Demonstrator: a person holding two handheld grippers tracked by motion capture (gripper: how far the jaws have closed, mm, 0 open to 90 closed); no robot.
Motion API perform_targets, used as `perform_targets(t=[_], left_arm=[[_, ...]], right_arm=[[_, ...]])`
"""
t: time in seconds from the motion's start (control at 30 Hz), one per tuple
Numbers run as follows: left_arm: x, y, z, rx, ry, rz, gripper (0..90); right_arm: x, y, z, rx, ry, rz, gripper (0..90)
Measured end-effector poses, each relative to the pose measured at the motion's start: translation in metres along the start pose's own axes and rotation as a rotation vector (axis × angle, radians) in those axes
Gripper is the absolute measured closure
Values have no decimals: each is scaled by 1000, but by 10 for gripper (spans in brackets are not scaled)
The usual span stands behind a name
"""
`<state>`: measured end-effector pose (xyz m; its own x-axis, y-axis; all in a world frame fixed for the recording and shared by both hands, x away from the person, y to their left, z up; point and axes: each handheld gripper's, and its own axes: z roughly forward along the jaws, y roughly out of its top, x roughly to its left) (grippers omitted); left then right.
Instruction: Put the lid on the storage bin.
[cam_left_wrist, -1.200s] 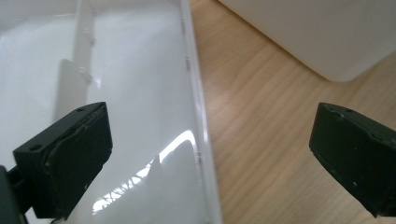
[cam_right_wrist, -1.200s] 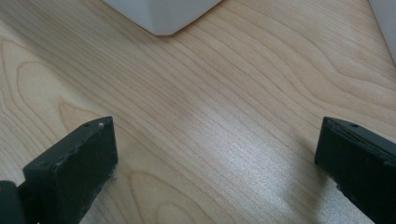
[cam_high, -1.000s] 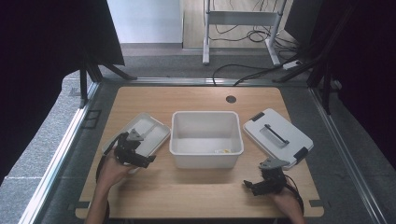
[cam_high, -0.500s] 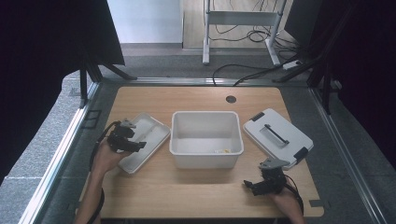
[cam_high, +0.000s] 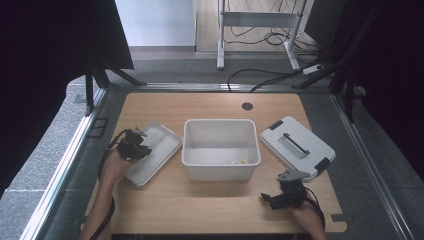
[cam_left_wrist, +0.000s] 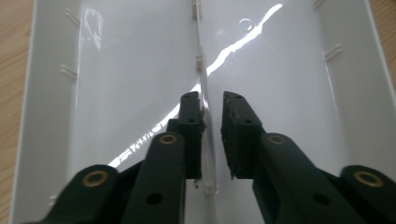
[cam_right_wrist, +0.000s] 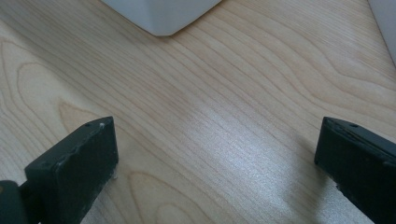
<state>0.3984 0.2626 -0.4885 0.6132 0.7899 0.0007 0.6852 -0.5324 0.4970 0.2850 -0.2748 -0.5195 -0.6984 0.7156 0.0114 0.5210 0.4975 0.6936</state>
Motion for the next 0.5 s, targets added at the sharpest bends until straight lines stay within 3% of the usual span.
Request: perform_targets(t=[0.17,0.33,0.5], left_arm=[[2,0,1,-5,-5,-10,884],[4,0,-2,-5,-36,16,889],[7,5,-10,-3,-39,40,890]], right_arm=[[0,0,0,0,0,0,0],[0,0,0,0,0,0,0],[0,0,0,0,0,0,0]])
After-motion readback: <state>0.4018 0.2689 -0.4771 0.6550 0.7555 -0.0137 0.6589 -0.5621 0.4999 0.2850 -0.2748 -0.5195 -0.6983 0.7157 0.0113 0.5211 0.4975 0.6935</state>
